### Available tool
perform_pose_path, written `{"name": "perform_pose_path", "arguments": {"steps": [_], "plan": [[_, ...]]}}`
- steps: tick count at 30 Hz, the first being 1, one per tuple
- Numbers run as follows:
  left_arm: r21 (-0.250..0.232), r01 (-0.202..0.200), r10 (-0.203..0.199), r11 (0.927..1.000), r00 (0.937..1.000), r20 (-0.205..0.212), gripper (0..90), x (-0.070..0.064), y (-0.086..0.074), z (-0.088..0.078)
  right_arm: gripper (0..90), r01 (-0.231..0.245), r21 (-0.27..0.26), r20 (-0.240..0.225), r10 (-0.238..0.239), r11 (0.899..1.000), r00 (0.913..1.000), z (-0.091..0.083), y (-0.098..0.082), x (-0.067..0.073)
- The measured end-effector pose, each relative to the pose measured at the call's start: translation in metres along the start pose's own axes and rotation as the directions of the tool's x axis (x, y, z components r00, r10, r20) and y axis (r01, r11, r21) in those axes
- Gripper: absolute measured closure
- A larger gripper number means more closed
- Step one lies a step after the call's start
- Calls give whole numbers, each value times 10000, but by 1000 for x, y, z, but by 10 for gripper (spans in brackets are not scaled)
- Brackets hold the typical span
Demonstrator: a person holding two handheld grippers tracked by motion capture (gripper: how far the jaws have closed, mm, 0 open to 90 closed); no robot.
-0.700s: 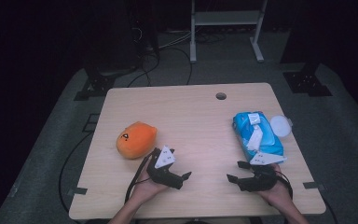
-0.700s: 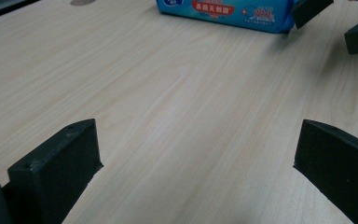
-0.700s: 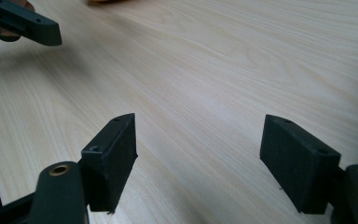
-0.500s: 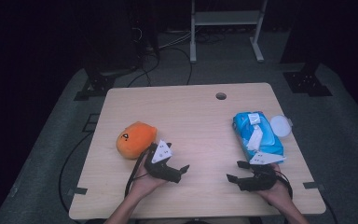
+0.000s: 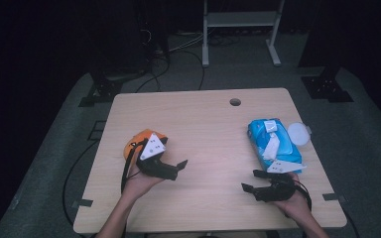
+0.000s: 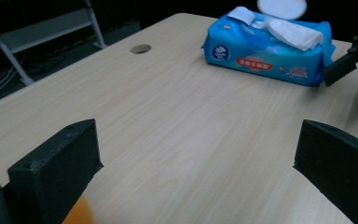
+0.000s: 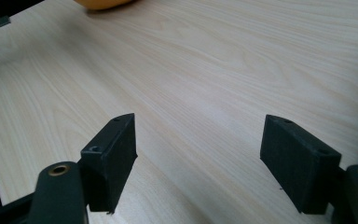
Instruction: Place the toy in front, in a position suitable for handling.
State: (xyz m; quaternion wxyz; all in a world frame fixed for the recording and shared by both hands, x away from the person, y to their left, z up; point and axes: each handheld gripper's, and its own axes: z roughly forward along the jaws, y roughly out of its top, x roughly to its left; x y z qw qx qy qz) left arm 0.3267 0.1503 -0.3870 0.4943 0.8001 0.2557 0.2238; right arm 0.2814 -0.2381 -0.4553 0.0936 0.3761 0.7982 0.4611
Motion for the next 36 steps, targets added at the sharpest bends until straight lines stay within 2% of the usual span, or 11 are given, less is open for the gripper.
{"name": "perform_pose_path", "arguments": {"steps": [4,8,9,13,15,20,21,28,30,31,36], "plan": [[-283,59,-69,9996,9992,-385,0,20,9,-15,257,-45,-63,-21,45,10000,10000,-1,0,0],[-154,40,-50,9999,9977,-682,0,33,12,-21,257,-46,-51,-30,46,10000,10000,-2,0,0],[-121,147,-157,9998,9961,-871,0,43,10,-23,257,-50,-42,-38,50,10000,10000,-2,0,0],[120,430,-411,9990,9908,-1291,5,64,0,-28,257,-52,-14,-62,52,10000,10000,-1,0,0],[166,490,-464,9987,9898,-1347,30,68,-3,-29,257,-46,-5,-70,46,10000,10000,-1,0,0],[403,1113,-1037,9930,9823,-1562,48,87,-21,-33,259,2,15,-135,-2,10000,9999,-2,0,2],[436,1384,-1295,9894,9778,-1649,53,94,-27,-36,259,24,27,-144,-23,10000,9999,-2,-1,2],[326,1870,-1776,9818,9656,-1898,69,106,-40,-37,260,143,56,-207,-142,9999,9997,-1,0,3],[326,2082,-1993,9775,9636,-1782,69,107,-42,-36,260,132,16,-251,-131,9999,9996,-1,0,4],[437,2219,-2105,9741,9603,-1829,69,109,-47,-33,260,159,-11,-271,-159,9999,9995,-1,0,5],[903,2442,-2256,9655,9578,-1779,69,112,-55,-27,260,277,-15,-293,-277,9996,9992,-2,1,7]]}}
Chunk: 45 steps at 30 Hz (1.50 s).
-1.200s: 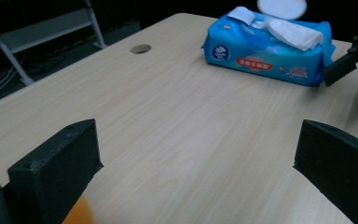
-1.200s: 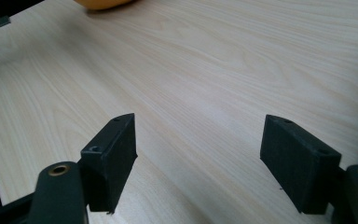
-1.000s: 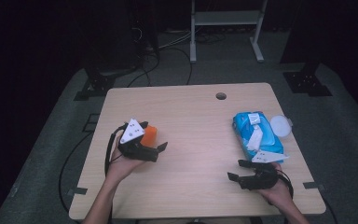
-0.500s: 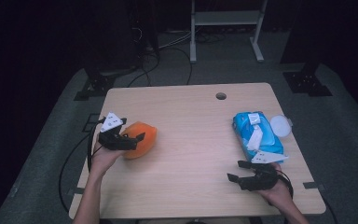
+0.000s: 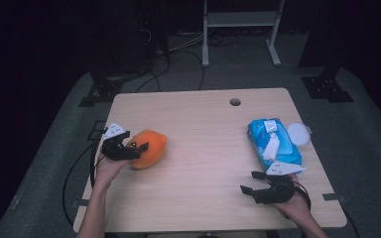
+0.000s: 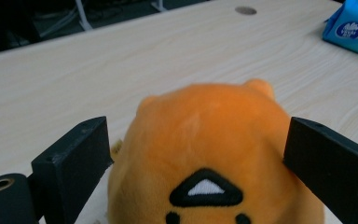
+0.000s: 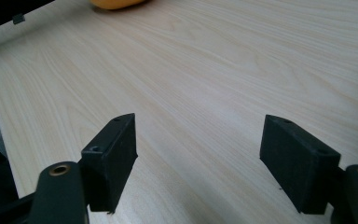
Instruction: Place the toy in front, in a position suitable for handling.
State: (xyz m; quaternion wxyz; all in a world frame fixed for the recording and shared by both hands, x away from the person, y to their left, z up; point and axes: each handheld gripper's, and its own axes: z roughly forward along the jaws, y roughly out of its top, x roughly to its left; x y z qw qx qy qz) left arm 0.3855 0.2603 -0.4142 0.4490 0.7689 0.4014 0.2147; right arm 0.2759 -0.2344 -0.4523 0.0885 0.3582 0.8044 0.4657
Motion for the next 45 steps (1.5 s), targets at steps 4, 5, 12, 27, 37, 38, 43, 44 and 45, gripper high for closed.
{"name": "perform_pose_path", "arguments": {"steps": [4,5,12,27,37,38,43,44,45], "plan": [[448,430,-445,9981,9985,331,68,1,-7,8,261,-21,-8,-24,21,10000,10000,-1,0,0],[583,448,-470,9973,9982,367,56,1,-8,10,263,-14,-34,-28,14,10000,10000,-1,0,0],[623,122,-137,9980,9996,242,42,-6,-13,14,283,-74,-177,-39,73,9998,10000,-5,0,0],[945,-687,659,9932,9973,331,150,-18,-16,15,293,16,-107,-40,-17,9999,10000,-5,-1,1],[513,-567,553,9971,9981,270,286,-22,-11,10,303,28,-191,-96,-29,9998,9999,-7,-1,1],[448,-512,497,9977,9982,335,310,-21,-10,9,304,49,-202,-89,-51,9998,9999,-7,-1,1],[256,-198,178,9995,9970,748,376,-18,-6,2,307,44,-244,-125,-47,9997,9999,-8,-1,2],[185,-126,111,9997,9968,785,378,-18,-5,1,307,47,-247,-132,-50,9997,9999,-8,-1,2],[85,-127,120,9999,9967,803,379,-18,-4,0,307,23,-222,-144,-26,9998,9999,-8,-1,2]]}}
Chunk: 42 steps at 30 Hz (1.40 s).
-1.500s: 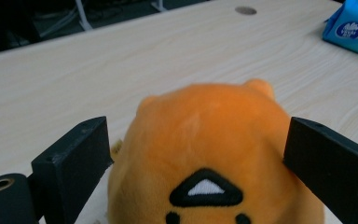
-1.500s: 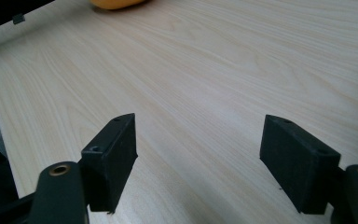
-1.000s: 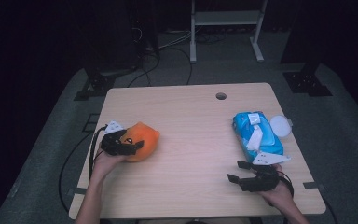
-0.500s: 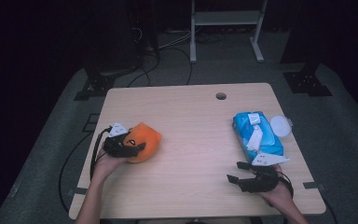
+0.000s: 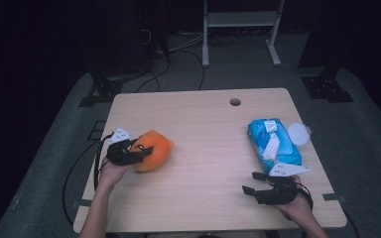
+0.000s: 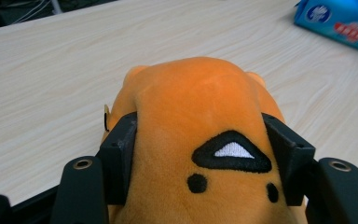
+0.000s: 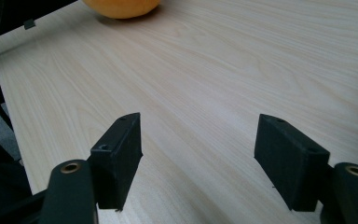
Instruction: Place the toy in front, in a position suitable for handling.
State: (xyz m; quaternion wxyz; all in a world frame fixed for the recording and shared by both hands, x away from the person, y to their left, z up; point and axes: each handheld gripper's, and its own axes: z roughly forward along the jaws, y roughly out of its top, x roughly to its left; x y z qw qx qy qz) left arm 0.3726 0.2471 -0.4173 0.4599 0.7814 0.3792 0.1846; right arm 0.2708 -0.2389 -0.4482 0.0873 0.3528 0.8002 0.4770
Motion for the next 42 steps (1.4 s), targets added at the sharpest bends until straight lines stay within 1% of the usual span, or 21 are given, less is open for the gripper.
{"name": "perform_pose_path", "arguments": {"steps": [2,4,7,10,12,16,17,18,20,23,24,27,28,29,32,34,35,37,39,40,42], "plan": [[-307,142,-137,9994,9998,149,378,-2,3,-4,309,13,28,8,-13,10000,10000,0,0,0],[-668,173,-149,9976,9992,372,377,-6,8,-8,311,37,26,27,-37,10000,10000,0,0,1],[-1043,-89,159,9945,9977,659,376,-20,19,-11,311,13,-40,42,-13,10000,10000,-1,0,0],[-1263,-509,643,9907,9925,1039,375,-36,29,-10,311,-23,-57,111,24,10000,9999,-3,1,-2],[-1337,-732,921,9883,9858,1408,375,-48,35,-7,313,-42,-107,159,44,9999,9999,-5,1,-3],[-1307,-1313,1545,9827,9700,1876,370,-73,41,2,313,-77,-216,263,82,9997,9996,-9,1,-7],[-1307,-1313,1545,9827,9700,1876,370,-73,41,2,313,-77,-216,263,82,9997,9996,-9,1,-7],[-1270,-1544,1793,9798,9597,2164,370,-85,42,9,313,-150,-236,353,158,9996,9993,-10,0,-10],[-1225,-1789,2041,9762,9487,2416,369,-96,42,14,313,-216,-274,387,227,9994,9990,-12,0,-13],[-1084,-1992,2217,9739,9370,2700,369,-109,42,23,313,-313,-348,463,329,9989,9984,-16,0,-17],[-1047,-2070,2286,9727,9324,2800,369,-112,41,26,313,-317,-379,498,335,9988,9982,-17,0,-18],[-1021,-2116,2331,9720,9227,3071,369,-120,38,34,314,-381,-472,625,410,9982,9972,-20,0,-20],[-1021,-2116,2331,9720,9227,3071,369,-120,38,34,318,-378,-520,656,412,9979,9970,-22,1,-21],[-1041,-2159,2382,9709,9174,3188,368,-126,37,38,318,-379,-576,691,419,9976,9967,-23,1,-22],[-1127,-2259,2513,9676,9050,3433,367,-136,34,44,321,-401,-631,773,449,9972,9960,-26,1,-23],[-1079,-2463,2687,9632,8966,3521,362,-141,33,48,321,-388,-661,851,444,9971,9954,-28,1,-24],[-1090,-2515,2740,9617,8936,3555,360,-144,32,50,321,-352,-663,891,411,9972,9952,-28,1,-25],[-1055,-2522,2734,9619,8891,3671,355,-147,31,54,321,-373,-698,943,438,9969,9946,-29,2,-25],[-1047,-2486,2698,9629,8878,3730,352,-149,30,57,321,-376,-753,964,448,9965,9943,-30,2,-26],[-999,-2574,2759,9611,8807,3850,350,-152,27,62,321,-377,-749,989,451,9965,9941,-31,2,-26],[-894,-2790,2910,9561,8692,3997,344,-156,24,67,321,-343,-737,1044,419,9967,9936,-31,2,-27]]}}
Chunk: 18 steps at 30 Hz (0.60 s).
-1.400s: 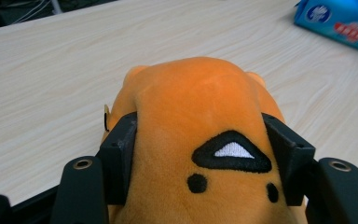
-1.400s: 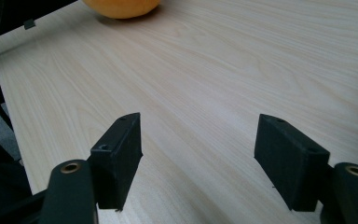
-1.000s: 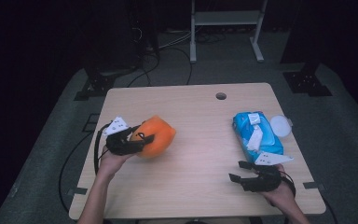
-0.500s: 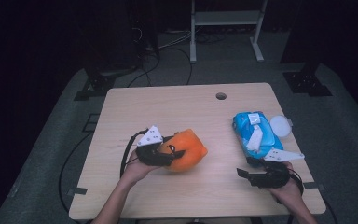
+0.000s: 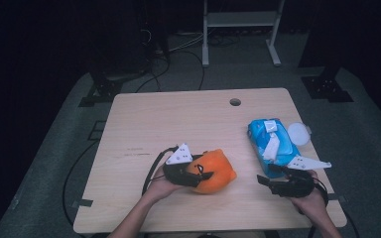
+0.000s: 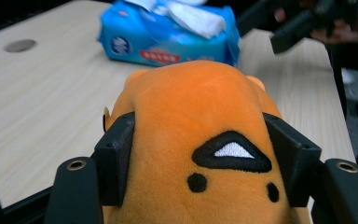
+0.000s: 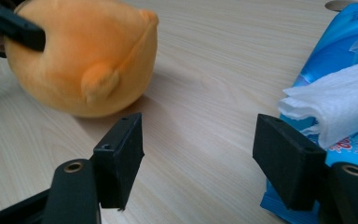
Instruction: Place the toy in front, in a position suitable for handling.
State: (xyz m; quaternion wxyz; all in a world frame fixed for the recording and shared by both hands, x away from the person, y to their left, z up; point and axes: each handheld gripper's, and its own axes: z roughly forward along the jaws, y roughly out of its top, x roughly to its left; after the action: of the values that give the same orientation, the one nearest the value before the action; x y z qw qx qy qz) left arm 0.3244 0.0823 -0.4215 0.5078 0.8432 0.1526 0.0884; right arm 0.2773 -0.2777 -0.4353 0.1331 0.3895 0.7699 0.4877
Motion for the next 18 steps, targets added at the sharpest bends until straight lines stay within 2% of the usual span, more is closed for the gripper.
{"name": "perform_pose_path", "arguments": {"steps": [3,4,10,17,18], "plan": [[227,-230,227,9995,9996,161,332,-3,-2,6,323,-9,-2,100,9,10000,9999,-1,0,0],[313,-418,411,9986,9989,235,320,-7,-5,11,323,6,-15,123,-6,10000,9999,-2,0,-1],[494,-384,372,9980,9990,240,195,-6,-10,12,326,146,-145,352,-140,9998,9993,-6,4,-3],[555,-509,494,9972,9984,288,170,-6,-11,12,329,227,-557,742,-185,9982,9971,-15,18,-11],[525,-472,457,9975,9985,307,167,-6,-12,12,329,224,-584,933,-169,9980,9955,-16,24,-17]]}}
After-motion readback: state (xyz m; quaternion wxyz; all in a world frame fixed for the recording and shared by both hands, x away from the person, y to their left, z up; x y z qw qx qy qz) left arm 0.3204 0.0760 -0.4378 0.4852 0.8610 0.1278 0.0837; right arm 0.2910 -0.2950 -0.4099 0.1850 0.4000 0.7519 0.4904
